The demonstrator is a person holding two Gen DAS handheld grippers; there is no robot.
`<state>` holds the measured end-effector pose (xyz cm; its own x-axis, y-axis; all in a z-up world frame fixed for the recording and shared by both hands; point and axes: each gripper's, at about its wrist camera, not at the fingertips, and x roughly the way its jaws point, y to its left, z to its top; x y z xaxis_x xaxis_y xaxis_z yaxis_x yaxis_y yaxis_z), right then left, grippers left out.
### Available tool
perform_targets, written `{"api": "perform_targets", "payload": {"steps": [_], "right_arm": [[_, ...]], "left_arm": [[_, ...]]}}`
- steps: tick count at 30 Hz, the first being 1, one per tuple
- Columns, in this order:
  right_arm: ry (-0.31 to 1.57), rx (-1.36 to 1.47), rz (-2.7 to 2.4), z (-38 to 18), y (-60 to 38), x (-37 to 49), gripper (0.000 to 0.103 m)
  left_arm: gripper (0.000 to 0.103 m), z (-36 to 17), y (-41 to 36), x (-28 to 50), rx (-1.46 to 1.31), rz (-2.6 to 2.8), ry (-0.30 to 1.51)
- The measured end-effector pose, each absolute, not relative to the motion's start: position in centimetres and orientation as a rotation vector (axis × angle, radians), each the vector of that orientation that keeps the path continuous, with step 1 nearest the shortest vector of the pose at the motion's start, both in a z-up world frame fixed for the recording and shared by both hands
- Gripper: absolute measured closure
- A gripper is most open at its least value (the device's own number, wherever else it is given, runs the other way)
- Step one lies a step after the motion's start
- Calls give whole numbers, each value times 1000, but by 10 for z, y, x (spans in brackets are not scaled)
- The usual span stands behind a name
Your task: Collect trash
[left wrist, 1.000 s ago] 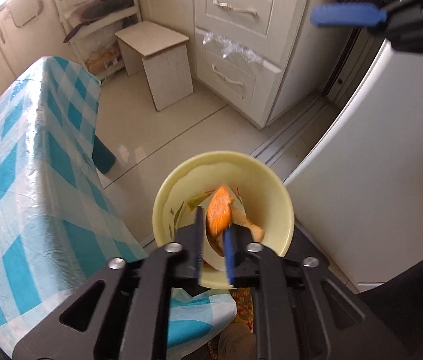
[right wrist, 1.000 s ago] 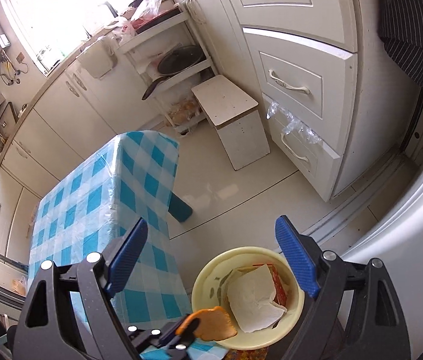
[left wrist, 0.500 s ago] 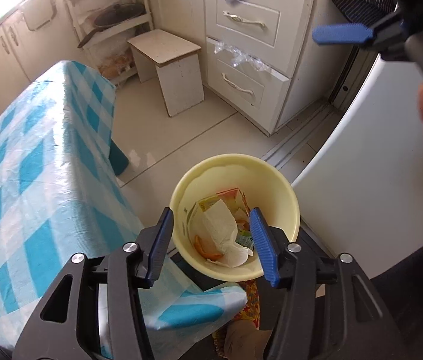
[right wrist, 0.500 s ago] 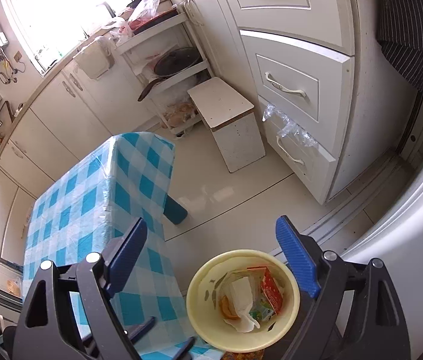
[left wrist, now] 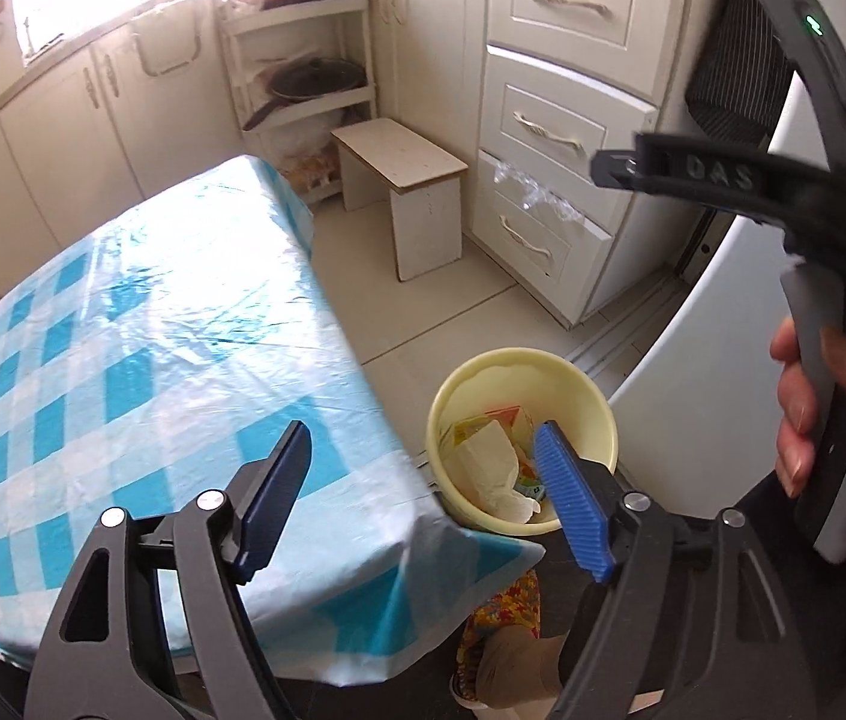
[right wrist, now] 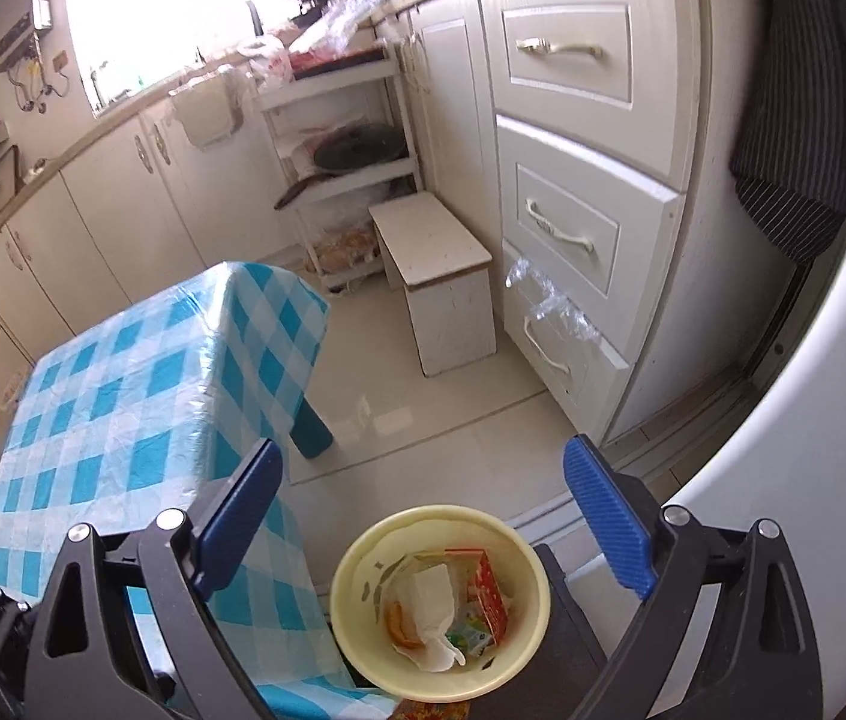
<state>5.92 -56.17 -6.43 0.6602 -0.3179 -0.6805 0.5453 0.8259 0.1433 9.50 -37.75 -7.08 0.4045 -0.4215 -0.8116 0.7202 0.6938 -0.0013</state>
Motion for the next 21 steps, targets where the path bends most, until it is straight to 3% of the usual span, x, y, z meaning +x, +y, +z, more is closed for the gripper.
{"api": "perform_targets", "payload": {"steps": [12,21], "right_arm": [[450,226,-460,-27,-470,5,7],[486,263,-473,-13,-427,-30,7]], "left_arm": [[18,-18,-303,80,286,-693,801],[15,8,-256,59,249,-687,753]]}}
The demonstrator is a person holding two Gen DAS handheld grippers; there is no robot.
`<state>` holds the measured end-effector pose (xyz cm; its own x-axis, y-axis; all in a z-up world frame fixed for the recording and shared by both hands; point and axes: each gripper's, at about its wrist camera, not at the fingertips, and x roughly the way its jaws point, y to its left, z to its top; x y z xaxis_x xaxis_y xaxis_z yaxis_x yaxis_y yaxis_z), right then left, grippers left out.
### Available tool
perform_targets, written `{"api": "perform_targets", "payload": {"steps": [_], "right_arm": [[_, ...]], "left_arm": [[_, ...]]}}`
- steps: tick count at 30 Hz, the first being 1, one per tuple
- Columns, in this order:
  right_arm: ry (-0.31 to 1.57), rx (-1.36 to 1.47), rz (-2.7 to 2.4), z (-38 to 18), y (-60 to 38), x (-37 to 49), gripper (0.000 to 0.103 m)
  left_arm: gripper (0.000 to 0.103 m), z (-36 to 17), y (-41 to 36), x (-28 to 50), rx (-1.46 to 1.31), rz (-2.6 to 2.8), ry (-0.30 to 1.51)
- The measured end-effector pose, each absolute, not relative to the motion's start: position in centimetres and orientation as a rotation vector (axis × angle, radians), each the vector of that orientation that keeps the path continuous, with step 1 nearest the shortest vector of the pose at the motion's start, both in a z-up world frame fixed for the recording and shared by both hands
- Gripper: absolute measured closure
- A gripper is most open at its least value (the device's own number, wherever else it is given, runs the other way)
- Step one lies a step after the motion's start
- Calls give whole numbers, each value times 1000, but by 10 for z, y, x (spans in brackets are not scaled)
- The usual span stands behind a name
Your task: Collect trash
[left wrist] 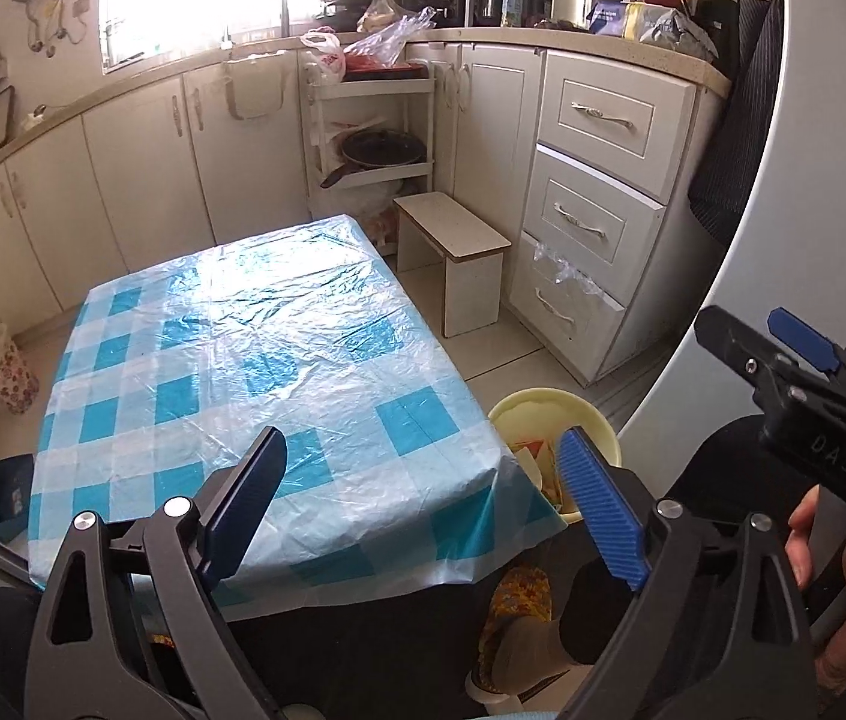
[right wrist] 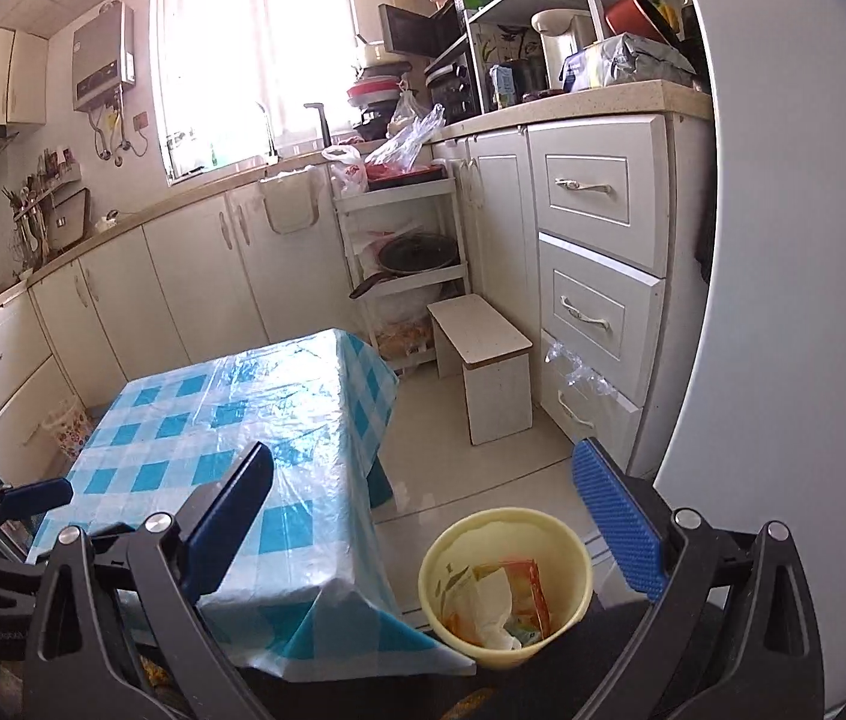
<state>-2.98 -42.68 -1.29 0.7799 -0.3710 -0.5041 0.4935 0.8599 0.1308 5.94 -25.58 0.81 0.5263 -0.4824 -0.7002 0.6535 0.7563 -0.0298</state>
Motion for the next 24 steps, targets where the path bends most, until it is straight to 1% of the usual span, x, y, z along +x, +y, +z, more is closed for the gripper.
{"api": "perform_targets", "payload": {"steps": [4,14,19,24], "right_arm": [[500,235,-484,-5,-403,-39,7],[455,238,-461,15,-359,-66,7],[450,229,-430,18,-336,-77,7],[444,181,-392,16,-312,-77,7]], "left_arm": [[13,17,-240,50,241,-682,735],[10,31,-201,34,212,-625,718],[8,35,-178,23,213,-580,705],[8,35,-157,15,204,-532,708]]}}
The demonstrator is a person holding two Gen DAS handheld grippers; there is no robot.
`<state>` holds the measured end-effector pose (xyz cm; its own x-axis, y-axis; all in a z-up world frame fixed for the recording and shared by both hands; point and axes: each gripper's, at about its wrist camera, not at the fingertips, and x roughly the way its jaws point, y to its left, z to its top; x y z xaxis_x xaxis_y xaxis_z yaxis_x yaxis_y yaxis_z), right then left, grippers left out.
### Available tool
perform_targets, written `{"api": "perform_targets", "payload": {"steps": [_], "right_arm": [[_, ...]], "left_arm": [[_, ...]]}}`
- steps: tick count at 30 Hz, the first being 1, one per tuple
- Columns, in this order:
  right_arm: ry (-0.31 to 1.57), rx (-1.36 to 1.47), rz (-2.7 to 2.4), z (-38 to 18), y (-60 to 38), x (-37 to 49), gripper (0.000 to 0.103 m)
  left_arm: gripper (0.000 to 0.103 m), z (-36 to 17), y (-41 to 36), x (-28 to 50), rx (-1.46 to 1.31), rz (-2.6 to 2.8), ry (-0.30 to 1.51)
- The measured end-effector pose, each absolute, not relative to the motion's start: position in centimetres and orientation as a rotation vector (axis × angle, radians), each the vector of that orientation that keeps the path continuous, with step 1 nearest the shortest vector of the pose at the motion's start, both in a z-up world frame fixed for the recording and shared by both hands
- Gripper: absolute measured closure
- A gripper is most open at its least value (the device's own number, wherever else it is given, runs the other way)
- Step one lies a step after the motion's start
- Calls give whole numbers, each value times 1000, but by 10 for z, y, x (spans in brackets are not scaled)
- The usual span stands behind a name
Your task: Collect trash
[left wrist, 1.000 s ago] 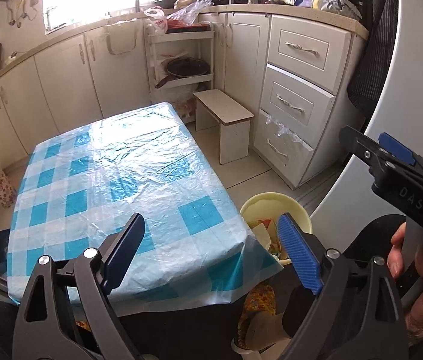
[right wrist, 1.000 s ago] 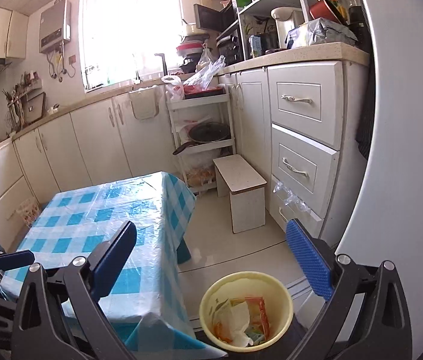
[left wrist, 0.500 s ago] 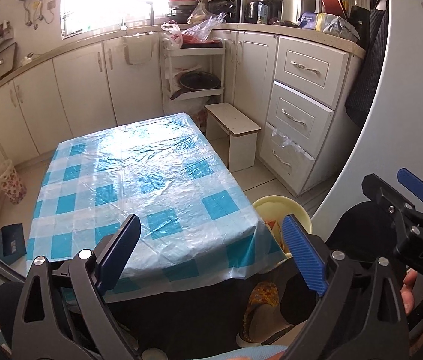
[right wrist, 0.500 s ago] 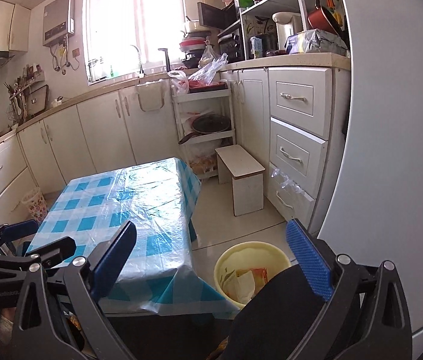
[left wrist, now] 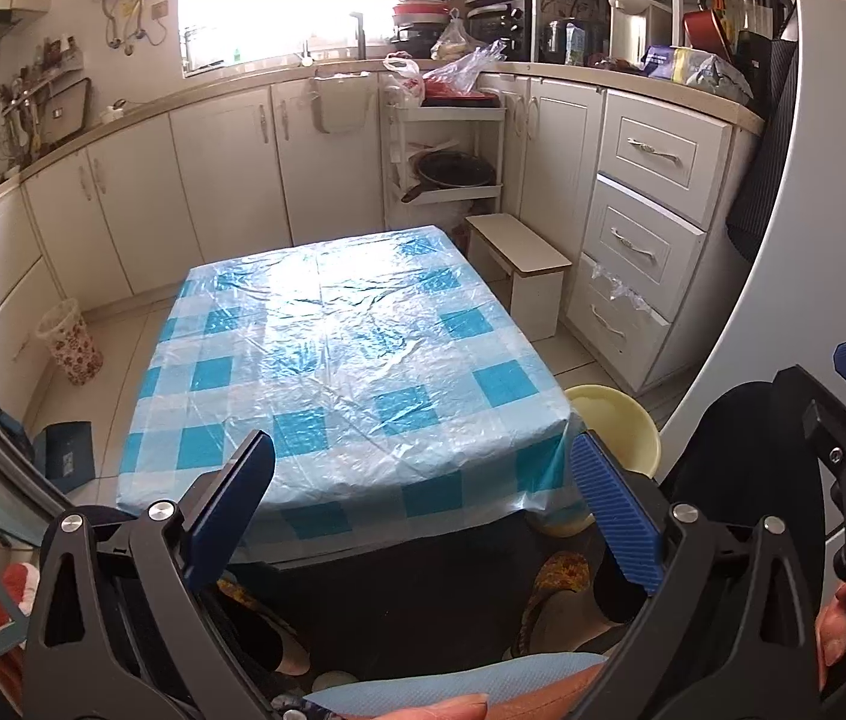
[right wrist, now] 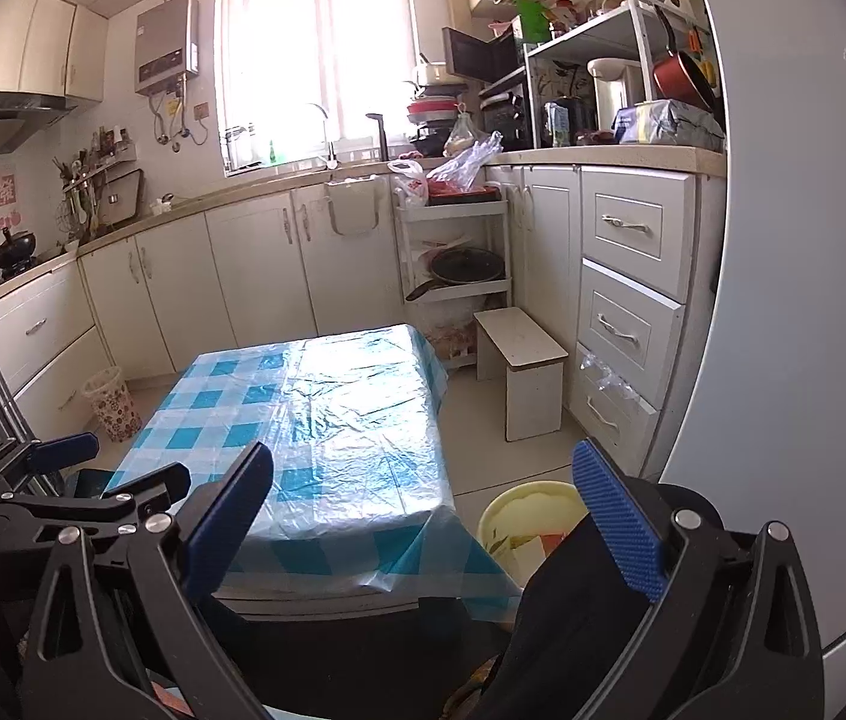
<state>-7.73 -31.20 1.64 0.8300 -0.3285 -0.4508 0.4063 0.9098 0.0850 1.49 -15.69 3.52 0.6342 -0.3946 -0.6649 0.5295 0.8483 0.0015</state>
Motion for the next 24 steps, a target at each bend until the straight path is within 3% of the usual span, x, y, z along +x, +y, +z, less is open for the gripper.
{"api": "perform_targets", "payload": {"steps": [24], "right_arm": [[415,129,-328,19,-280,-78,7]], "left_arm": [[8,42,-122,-3,189,-437,698]]}}
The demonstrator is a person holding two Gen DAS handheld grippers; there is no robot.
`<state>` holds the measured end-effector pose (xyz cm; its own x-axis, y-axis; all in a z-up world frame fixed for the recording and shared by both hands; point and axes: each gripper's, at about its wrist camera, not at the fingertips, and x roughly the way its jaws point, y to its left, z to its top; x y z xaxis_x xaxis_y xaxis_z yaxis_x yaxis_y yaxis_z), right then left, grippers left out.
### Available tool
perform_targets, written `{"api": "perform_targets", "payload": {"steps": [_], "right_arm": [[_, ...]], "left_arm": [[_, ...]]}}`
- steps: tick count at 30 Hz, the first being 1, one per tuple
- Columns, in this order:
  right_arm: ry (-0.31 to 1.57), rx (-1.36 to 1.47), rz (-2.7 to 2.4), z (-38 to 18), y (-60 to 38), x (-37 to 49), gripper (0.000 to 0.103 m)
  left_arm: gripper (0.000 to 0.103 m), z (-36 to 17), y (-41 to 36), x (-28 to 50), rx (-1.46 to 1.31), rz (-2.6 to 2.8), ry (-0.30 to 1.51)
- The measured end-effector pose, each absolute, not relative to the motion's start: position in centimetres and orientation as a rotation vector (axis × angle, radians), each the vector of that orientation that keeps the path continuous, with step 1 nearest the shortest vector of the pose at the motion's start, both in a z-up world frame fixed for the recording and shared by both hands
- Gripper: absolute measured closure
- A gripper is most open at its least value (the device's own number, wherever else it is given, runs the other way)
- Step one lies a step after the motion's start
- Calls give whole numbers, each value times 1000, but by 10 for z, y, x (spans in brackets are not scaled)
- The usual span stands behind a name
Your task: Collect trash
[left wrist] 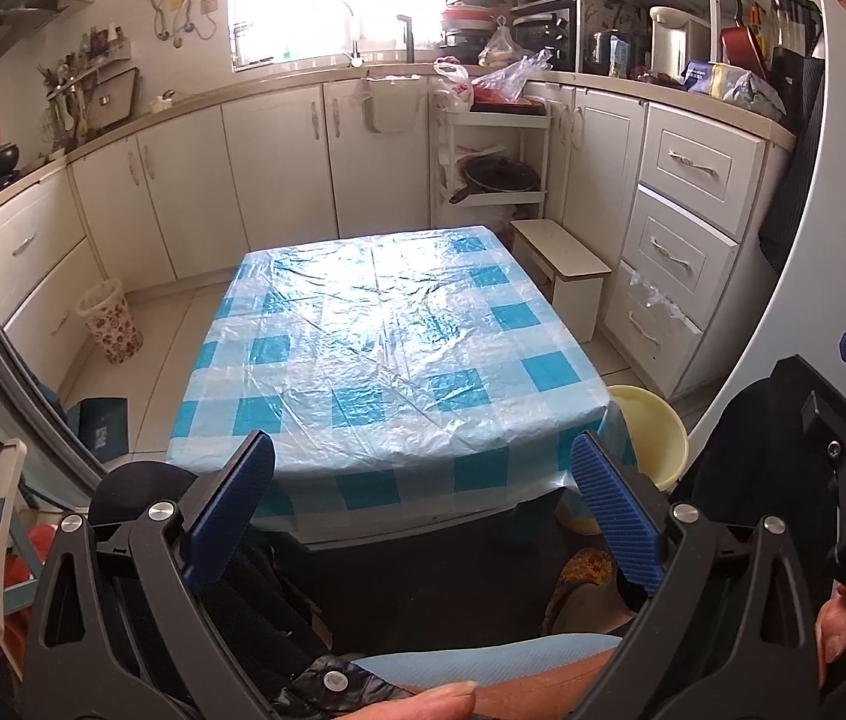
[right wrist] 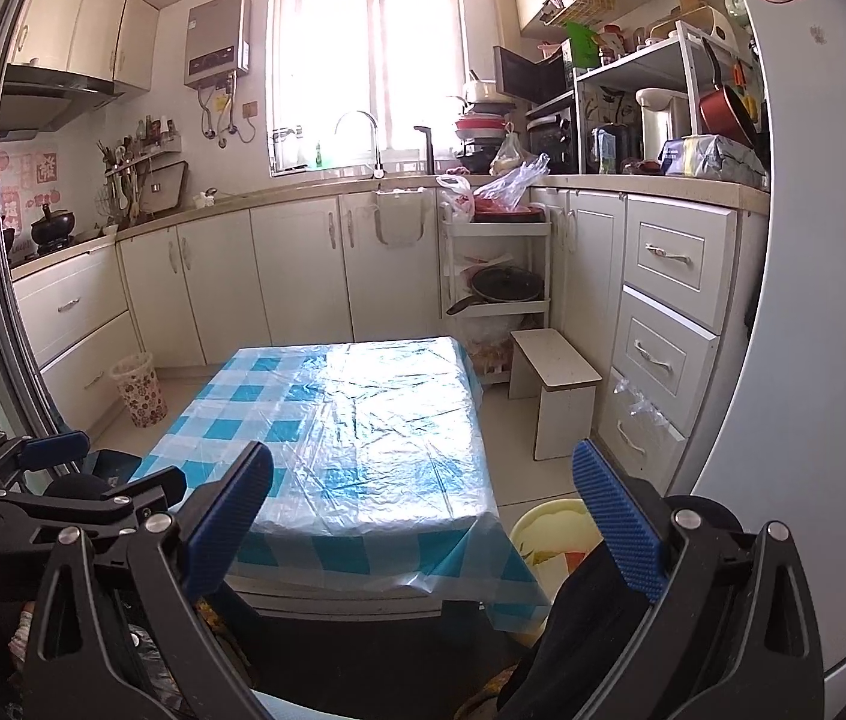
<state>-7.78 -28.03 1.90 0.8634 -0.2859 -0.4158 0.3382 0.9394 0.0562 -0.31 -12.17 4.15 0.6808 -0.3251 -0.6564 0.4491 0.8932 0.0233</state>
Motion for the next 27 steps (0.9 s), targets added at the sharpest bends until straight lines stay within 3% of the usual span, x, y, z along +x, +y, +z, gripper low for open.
{"api": "perform_targets", "payload": {"steps": [27], "right_arm": [[396,123,-333,23,-279,-84,7]], "left_arm": [[8,45,-118,-10,220,-384,681]]}}
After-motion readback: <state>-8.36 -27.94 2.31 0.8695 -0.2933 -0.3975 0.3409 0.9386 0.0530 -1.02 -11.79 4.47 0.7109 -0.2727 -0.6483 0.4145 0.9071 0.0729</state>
